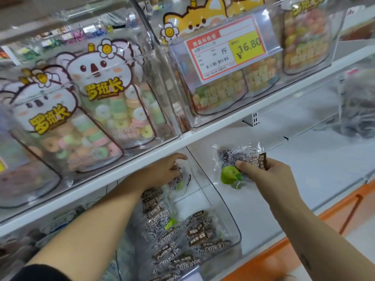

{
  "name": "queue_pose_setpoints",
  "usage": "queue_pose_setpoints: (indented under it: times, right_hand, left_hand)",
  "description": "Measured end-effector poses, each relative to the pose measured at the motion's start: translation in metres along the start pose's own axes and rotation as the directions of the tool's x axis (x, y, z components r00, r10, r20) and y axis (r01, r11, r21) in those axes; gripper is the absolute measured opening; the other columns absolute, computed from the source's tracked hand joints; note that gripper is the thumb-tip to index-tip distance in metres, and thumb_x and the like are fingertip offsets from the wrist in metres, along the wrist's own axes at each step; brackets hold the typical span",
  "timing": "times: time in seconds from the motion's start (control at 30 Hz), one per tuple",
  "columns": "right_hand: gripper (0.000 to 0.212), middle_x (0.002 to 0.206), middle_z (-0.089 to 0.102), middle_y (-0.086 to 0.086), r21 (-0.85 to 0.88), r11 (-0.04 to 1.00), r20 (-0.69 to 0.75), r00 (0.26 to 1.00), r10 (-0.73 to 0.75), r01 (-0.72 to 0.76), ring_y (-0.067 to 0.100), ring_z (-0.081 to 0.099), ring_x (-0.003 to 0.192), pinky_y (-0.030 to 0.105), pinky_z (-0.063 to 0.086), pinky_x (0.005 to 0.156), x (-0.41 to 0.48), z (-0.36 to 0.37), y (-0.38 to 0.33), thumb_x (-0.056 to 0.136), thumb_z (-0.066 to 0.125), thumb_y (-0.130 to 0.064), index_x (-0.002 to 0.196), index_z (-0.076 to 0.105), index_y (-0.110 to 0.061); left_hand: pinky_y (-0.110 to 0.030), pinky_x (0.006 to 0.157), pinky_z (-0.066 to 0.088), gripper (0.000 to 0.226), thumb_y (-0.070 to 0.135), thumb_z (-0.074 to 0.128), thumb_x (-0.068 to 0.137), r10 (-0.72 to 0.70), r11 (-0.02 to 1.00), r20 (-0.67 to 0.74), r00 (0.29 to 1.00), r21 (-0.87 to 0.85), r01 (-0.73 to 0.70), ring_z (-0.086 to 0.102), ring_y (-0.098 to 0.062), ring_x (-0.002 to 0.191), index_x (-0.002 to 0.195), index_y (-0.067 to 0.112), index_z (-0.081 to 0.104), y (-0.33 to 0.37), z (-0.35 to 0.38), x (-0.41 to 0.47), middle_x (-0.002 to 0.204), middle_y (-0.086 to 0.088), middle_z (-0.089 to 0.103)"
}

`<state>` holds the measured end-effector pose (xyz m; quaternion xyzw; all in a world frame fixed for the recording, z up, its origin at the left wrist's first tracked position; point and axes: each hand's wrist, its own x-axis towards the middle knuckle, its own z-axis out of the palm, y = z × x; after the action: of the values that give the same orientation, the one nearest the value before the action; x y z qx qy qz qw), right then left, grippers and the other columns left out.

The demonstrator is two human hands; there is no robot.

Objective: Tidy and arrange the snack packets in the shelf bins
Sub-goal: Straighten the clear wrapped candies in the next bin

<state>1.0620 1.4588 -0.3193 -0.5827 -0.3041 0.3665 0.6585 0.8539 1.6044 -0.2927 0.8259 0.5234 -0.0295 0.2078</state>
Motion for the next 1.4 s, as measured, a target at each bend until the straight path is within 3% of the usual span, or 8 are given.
queue_pose_setpoints:
  times: [0.2, 0.37, 0.57, 0.67, 0.8, 1.13, 1.3, 1.4]
  right_hand:
    - [0.015, 0.048, 0.061, -0.01, 0.001, 1.0, 0.003, 1.0, -0.011, 0.011, 0.0, 0.052, 0.044, 0.008, 0.036, 0.043, 0.0, 0.0, 0.0, 0.074, 0.078, -0.018, 0.064, 0.069, -0.013]
    - [0.016, 0.047, 0.059, -0.01, -0.01, 1.0, -0.006, 1.0, -0.011, 0.011, 0.001, 0.052, 0.045, 0.008, 0.036, 0.043, 0.0, 0.002, -0.001, 0.074, 0.078, -0.019, 0.062, 0.068, -0.013]
    - [0.018, 0.043, 0.056, -0.013, -0.02, 1.0, -0.014, 1.0, -0.01, 0.009, -0.003, 0.047, 0.04, 0.008, 0.033, 0.041, -0.001, 0.003, -0.001, 0.074, 0.078, -0.019, 0.062, 0.067, -0.014]
    - [0.015, 0.049, 0.06, -0.01, -0.013, 1.0, -0.017, 1.0, 0.006, -0.006, 0.002, 0.053, 0.049, 0.014, 0.038, 0.048, -0.003, 0.005, -0.001, 0.074, 0.078, -0.02, 0.064, 0.068, -0.014]
    - [0.015, 0.053, 0.059, -0.006, -0.014, 1.0, -0.021, 1.0, 0.013, -0.013, 0.005, 0.051, 0.05, 0.016, 0.036, 0.048, -0.003, 0.005, -0.001, 0.074, 0.078, -0.021, 0.065, 0.069, -0.013]
    - [0.015, 0.058, 0.063, -0.003, 0.012, 1.0, -0.03, 1.0, 0.006, -0.006, 0.012, 0.055, 0.056, 0.009, 0.038, 0.042, -0.007, 0.006, -0.003, 0.075, 0.077, -0.018, 0.064, 0.068, -0.015]
    - [0.016, 0.057, 0.062, -0.001, -0.001, 1.0, -0.033, 0.999, 0.013, -0.013, 0.012, 0.053, 0.054, 0.011, 0.037, 0.042, -0.009, 0.005, -0.004, 0.075, 0.077, -0.02, 0.064, 0.068, -0.013]
    - [0.015, 0.061, 0.064, 0.002, 0.004, 1.0, -0.031, 0.999, 0.024, -0.024, 0.014, 0.056, 0.057, 0.02, 0.041, 0.05, -0.009, 0.006, -0.004, 0.074, 0.077, -0.02, 0.066, 0.069, -0.012]
  left_hand:
    - [-0.024, 0.067, 0.054, 0.007, 0.014, 0.053, 0.094, -0.06, 0.966, -0.039, 0.997, -0.256, 0.048, 0.062, -0.012, 0.072, 0.1, 0.018, 0.053, 0.0, 0.001, -0.012, 0.096, -0.007, 0.065]
    - [-0.023, 0.066, 0.047, 0.016, 0.031, 0.071, 0.082, -0.074, 0.985, -0.195, 0.978, -0.17, 0.04, 0.063, -0.009, 0.078, 0.081, 0.018, 0.064, 0.002, 0.013, -0.026, 0.081, 0.008, 0.067]
    - [-0.026, 0.068, 0.047, 0.008, 0.011, 0.052, 0.092, -0.186, 0.965, -0.429, 0.884, -0.25, 0.082, 0.058, -0.012, 0.079, 0.098, 0.016, 0.056, 0.014, 0.015, -0.031, 0.088, 0.001, 0.059]
    - [-0.042, 0.09, 0.05, 0.025, 0.016, 0.041, 0.1, -0.32, 0.915, -0.38, 0.868, -0.362, 0.179, 0.061, -0.026, 0.095, 0.118, 0.005, 0.055, 0.007, 0.008, -0.029, 0.1, -0.009, 0.059]
    - [-0.048, 0.093, 0.05, 0.013, 0.006, 0.046, 0.096, -0.475, 0.69, -0.216, 0.853, -0.693, 0.209, 0.062, -0.026, 0.085, 0.097, 0.009, 0.059, 0.0, 0.007, -0.033, 0.087, -0.009, 0.061]
    - [-0.035, 0.064, 0.052, 0.045, -0.002, 0.045, 0.095, -0.505, 0.437, -0.16, 0.848, -0.895, 0.091, 0.061, -0.022, 0.063, 0.134, 0.017, 0.033, 0.028, 0.026, -0.051, 0.095, -0.016, 0.067]
    - [-0.051, 0.085, 0.053, 0.041, -0.007, 0.031, 0.09, -0.509, 0.445, -0.142, 0.849, -0.888, 0.118, 0.061, -0.03, 0.09, 0.118, 0.02, 0.043, 0.043, 0.037, -0.048, 0.095, -0.005, 0.057]
    - [-0.035, 0.064, 0.057, 0.016, 0.019, 0.035, 0.1, -0.477, 0.497, -0.156, 0.865, -0.859, 0.119, 0.065, -0.027, 0.08, 0.11, 0.016, 0.047, 0.049, 0.033, -0.043, 0.094, -0.009, 0.063]
